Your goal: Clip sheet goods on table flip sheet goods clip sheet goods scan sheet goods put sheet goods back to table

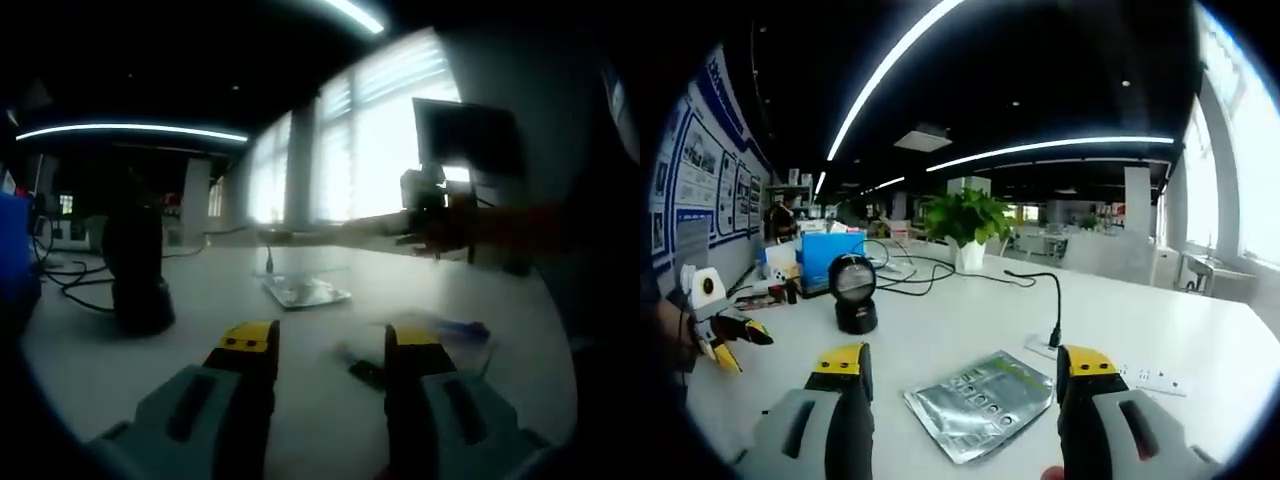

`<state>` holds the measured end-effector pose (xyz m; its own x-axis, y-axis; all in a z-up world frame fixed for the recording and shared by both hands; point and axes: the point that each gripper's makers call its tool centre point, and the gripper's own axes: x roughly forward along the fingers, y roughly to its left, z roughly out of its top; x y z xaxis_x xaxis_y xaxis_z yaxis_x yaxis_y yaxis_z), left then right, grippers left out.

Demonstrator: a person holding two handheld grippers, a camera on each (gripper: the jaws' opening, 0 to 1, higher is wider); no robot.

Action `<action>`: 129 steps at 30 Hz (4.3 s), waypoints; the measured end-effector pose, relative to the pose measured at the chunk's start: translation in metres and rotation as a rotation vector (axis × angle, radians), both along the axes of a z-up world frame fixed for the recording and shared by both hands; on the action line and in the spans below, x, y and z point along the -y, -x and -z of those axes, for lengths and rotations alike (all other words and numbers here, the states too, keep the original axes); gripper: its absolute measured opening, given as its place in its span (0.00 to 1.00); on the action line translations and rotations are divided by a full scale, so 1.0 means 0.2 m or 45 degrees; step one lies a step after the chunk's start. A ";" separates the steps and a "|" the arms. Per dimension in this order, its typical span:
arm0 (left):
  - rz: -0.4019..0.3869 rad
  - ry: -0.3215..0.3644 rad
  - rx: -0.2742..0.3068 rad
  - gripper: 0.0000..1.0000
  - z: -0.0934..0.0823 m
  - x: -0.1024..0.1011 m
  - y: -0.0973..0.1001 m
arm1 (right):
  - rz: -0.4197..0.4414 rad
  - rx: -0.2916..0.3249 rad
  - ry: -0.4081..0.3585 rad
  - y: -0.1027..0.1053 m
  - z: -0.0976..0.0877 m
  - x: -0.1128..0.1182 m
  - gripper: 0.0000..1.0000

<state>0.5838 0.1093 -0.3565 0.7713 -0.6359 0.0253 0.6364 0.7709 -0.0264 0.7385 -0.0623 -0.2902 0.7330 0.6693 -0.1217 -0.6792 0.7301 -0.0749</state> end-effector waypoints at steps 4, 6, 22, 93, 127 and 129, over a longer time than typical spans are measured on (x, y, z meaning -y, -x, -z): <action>0.002 0.014 0.004 0.35 -0.01 -0.01 0.00 | 0.045 0.116 0.048 0.13 -0.10 0.07 0.67; 0.003 0.021 0.006 0.35 -0.01 -0.01 0.00 | 0.070 0.136 -0.001 0.19 -0.16 0.12 0.66; -0.003 0.021 0.018 0.35 -0.02 -0.01 0.00 | 0.267 0.198 -0.111 0.47 -0.20 0.45 0.57; -0.014 0.081 0.033 0.34 -0.06 -0.07 0.05 | 0.472 0.148 -0.095 0.83 0.36 0.70 0.41; -0.042 0.037 0.015 0.34 -0.02 -0.07 0.01 | 0.488 0.152 -0.189 0.84 0.31 0.72 0.40; -0.041 0.039 0.013 0.34 -0.02 -0.07 0.01 | 0.490 0.139 -0.255 0.85 0.29 0.74 0.39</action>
